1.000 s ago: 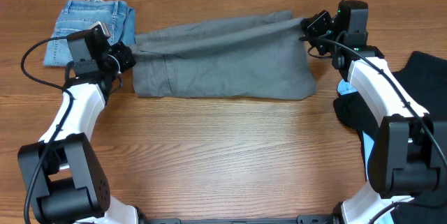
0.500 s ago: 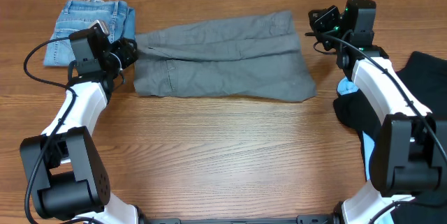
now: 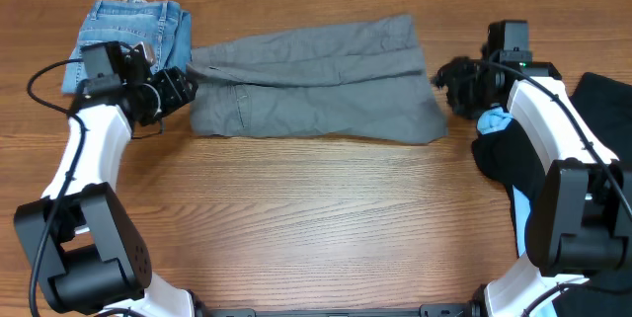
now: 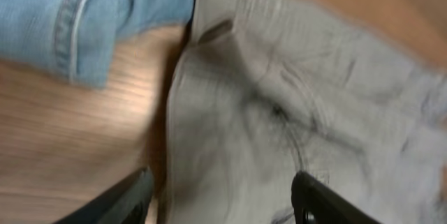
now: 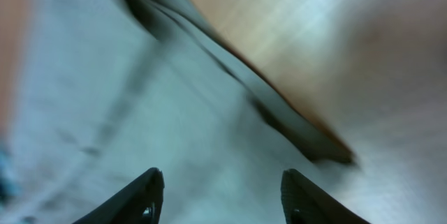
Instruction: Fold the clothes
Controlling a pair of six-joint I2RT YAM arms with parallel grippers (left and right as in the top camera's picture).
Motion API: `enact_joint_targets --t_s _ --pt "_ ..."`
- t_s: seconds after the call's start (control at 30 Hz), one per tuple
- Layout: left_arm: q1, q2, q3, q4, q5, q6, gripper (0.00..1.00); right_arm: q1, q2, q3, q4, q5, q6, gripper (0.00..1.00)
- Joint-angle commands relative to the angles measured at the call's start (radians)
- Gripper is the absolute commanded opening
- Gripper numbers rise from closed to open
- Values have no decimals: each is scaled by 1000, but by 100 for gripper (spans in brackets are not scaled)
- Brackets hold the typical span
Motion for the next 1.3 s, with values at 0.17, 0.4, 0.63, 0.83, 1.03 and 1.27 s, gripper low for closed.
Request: enact_joint_targets --t_s 0.17,0.4,0.63,0.83,1.03,1.27 --pt "4 2 77 -261 -20 282 68 -6 10 -67 -127 110 -77 51" --pt "-21 2 31 -285 -24 336 69 -5 10 -230 101 52 -89 65" --pt "-54 2 -3 -264 -25 355 68 0 10 -320 323 -137 -148 57" --pt "-76 3 -32 -251 -101 358 67 0 4 -292 233 -153 -155 7" --pt "-76 3 -36 -274 -145 357 68 8 -128 -278 -71 30 -154 4" --pt "-75 3 -35 -324 -148 358 66 26 -351 -278 -427 148 -64 30"
